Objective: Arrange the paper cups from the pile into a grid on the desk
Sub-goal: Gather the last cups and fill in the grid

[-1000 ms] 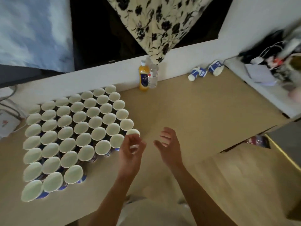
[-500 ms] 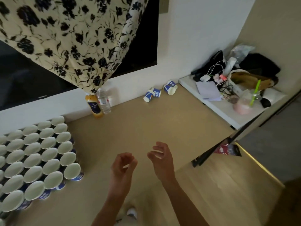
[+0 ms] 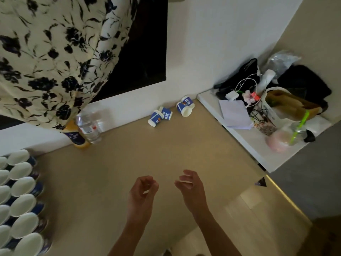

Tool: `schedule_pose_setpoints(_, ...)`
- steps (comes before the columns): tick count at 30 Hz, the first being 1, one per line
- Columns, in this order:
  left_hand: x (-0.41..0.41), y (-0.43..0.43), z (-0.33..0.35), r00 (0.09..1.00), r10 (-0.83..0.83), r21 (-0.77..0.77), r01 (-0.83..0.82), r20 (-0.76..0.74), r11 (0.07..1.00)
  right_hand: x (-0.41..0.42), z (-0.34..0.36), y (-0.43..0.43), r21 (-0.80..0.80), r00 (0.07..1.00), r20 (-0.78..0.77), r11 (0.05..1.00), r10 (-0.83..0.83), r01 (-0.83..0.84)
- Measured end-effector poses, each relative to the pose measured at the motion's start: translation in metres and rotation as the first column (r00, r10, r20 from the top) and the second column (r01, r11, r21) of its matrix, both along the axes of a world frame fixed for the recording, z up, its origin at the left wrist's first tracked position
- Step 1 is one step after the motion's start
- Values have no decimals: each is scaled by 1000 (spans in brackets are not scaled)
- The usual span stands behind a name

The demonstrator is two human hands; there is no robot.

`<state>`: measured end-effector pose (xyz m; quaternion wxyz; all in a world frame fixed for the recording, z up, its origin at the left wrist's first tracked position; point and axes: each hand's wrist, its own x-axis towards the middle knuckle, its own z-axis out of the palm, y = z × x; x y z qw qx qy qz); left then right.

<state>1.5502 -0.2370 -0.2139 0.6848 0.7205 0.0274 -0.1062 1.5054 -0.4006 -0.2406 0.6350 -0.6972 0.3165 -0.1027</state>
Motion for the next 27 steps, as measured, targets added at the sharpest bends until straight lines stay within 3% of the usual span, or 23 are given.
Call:
schedule_pose_setpoints(6,51,-25,10,998,62,10,-62,-6,998,72,-16,-26,19,991,-100,996,85,-84)
schedule_pose_setpoints(12,73,-34,9,972,234,0,-234,-32,972,191,-39,-46,-18,971,-191,989,142,-148)
schedule_pose_setpoints(20,91,-41,-6,911,407,36,-406,-58,913,358,-66,-68,67,944,-330,997,-14,38)
schedule_pose_setpoints(27,100,-38,-20,869,489,61,-486,-69,872,419,-94,-64,86,879,-476,992,-42,94)
